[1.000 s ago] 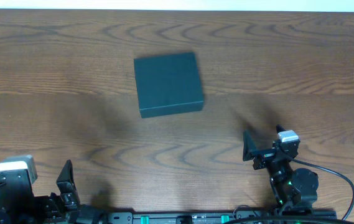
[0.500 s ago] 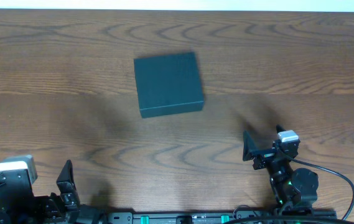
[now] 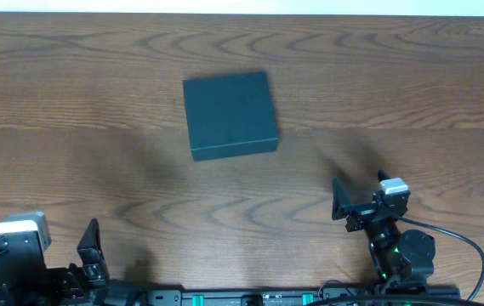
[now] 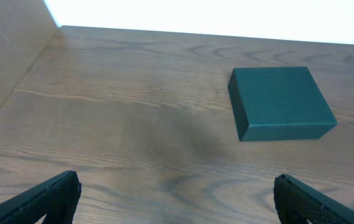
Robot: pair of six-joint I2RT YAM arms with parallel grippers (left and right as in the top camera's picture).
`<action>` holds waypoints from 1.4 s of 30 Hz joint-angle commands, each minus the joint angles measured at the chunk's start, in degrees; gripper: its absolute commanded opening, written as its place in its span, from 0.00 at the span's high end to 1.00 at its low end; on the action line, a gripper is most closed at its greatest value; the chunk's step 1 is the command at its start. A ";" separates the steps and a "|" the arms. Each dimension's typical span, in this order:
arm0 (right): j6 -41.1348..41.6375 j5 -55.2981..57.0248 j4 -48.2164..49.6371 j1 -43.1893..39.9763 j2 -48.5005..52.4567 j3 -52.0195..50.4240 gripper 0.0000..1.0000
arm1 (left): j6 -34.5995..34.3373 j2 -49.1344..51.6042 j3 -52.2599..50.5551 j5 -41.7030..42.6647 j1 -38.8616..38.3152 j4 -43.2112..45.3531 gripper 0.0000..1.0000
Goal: Pack container
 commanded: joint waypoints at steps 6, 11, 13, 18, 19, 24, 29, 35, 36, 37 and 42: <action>0.68 -0.31 0.20 -0.39 -0.57 -0.52 0.01 | -2.12 -1.60 -4.24 -0.42 0.24 4.00 0.02; 0.70 -0.31 0.20 -0.39 -0.57 -0.52 0.01 | -2.03 -8.50 -18.10 -0.48 1.90 24.22 0.02; 0.70 -0.31 0.20 -0.39 -0.57 -0.52 0.01 | -1.99 -12.07 -25.40 -0.48 3.34 33.99 0.01; 0.70 -0.31 0.20 -0.39 -0.57 -0.52 0.01 | -2.08 -20.02 -44.04 -0.20 7.06 55.89 0.01; 0.70 -0.31 0.20 -0.39 -0.57 -0.52 0.01 | -2.12 -20.79 -46.64 -0.02 7.56 58.38 0.01; 0.70 -0.31 0.20 -0.39 -0.57 -0.52 0.01 | -2.23 -23.69 -57.79 -0.17 7.85 67.71 0.01; 0.70 -0.31 0.20 -0.39 -0.57 -0.52 0.01 | -2.25 -27.52 -66.82 -0.26 7.85 72.74 0.01; 0.70 -0.31 0.20 -0.39 -0.57 -0.52 0.01 | -2.23 -31.50 -72.70 -0.28 7.85 74.05 0.01; 0.68 -0.31 0.17 -0.39 -0.57 -0.52 0.01 | -2.19 -31.47 -73.05 -0.33 7.85 74.05 0.01; 0.70 -0.31 0.17 -0.39 -0.57 -0.52 0.01 | -1.73 -31.45 -73.50 -0.42 7.85 74.05 0.01; 0.70 -0.31 0.17 -0.39 -0.57 -0.52 0.01 | -1.55 -31.45 -75.38 -1.97 7.87 73.96 0.01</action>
